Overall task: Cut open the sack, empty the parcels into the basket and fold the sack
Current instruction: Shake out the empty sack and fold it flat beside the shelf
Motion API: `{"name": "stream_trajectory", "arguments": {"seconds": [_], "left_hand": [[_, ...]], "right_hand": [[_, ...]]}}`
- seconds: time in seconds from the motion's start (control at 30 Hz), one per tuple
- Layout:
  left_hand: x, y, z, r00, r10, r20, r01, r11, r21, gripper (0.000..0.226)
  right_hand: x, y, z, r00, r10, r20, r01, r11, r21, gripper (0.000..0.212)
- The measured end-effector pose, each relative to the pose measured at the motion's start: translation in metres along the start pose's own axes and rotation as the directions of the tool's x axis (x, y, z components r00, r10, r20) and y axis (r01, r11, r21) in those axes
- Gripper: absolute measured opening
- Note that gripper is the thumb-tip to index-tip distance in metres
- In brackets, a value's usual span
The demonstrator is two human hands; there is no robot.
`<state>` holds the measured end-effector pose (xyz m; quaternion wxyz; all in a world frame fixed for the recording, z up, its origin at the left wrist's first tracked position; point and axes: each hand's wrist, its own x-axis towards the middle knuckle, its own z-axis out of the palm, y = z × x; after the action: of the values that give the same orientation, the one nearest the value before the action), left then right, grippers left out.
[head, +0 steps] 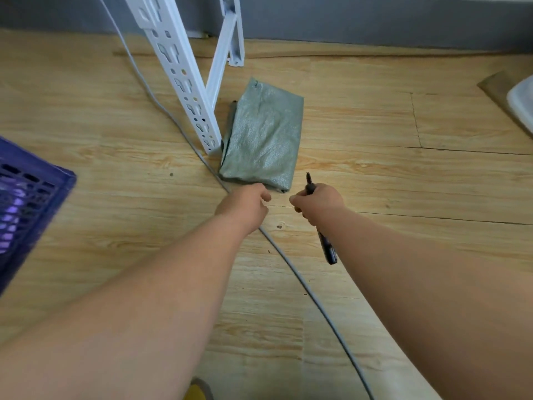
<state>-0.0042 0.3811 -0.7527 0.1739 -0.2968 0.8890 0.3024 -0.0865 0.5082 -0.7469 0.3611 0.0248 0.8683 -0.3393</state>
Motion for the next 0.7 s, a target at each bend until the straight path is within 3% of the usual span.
{"name": "stream_trajectory", "arguments": {"seconds": [0.03, 0.13, 0.2, 0.27, 0.33, 0.4, 0.5, 0.63, 0.7], "left_hand": [[-0.001, 0.002, -0.002, 0.999, -0.052, -0.016, 0.051, 0.995, -0.089, 0.008], [-0.004, 0.014, -0.005, 0.995, -0.094, -0.025, 0.090, 0.988, -0.122, 0.020], [-0.006, 0.024, -0.005, 0.994, -0.102, -0.048, 0.094, 0.985, -0.145, 0.042], [-0.007, 0.029, -0.001, 0.992, -0.120, -0.029, 0.108, 0.960, -0.257, 0.048], [-0.014, 0.032, 0.001, 0.981, -0.164, 0.104, 0.193, 0.872, -0.449, 0.042], [-0.031, 0.039, -0.004, 0.920, -0.209, 0.331, 0.376, 0.708, -0.598, 0.046], [-0.067, 0.055, -0.013, 0.820, -0.204, 0.536, 0.524, 0.643, -0.558, 0.058], [-0.125, 0.091, -0.027, 0.859, -0.198, 0.472, 0.507, 0.459, -0.730, 0.051], [-0.151, 0.110, -0.043, 0.897, -0.186, 0.401, 0.441, 0.442, -0.781, 0.037]], "right_hand": [[0.003, -0.002, 0.000, 0.999, 0.033, 0.015, -0.034, 0.996, 0.088, 0.023], [0.011, -0.012, 0.002, 0.992, 0.096, 0.078, -0.115, 0.942, 0.314, 0.023], [0.014, -0.022, 0.004, 0.990, 0.090, 0.112, -0.124, 0.927, 0.353, 0.027], [0.012, -0.030, 0.007, 0.986, 0.086, 0.143, -0.132, 0.925, 0.357, 0.029], [0.008, -0.033, 0.007, 0.979, 0.081, 0.186, -0.153, 0.896, 0.417, 0.028], [-0.004, -0.035, 0.001, 0.970, 0.076, 0.233, -0.180, 0.867, 0.465, 0.026], [-0.032, -0.036, -0.020, 0.962, 0.097, 0.254, -0.209, 0.860, 0.466, 0.031], [-0.081, -0.048, -0.056, 0.962, 0.172, 0.214, -0.254, 0.853, 0.456, 0.032], [-0.110, -0.058, -0.075, 0.957, 0.186, 0.223, -0.273, 0.837, 0.475, 0.028]]}}
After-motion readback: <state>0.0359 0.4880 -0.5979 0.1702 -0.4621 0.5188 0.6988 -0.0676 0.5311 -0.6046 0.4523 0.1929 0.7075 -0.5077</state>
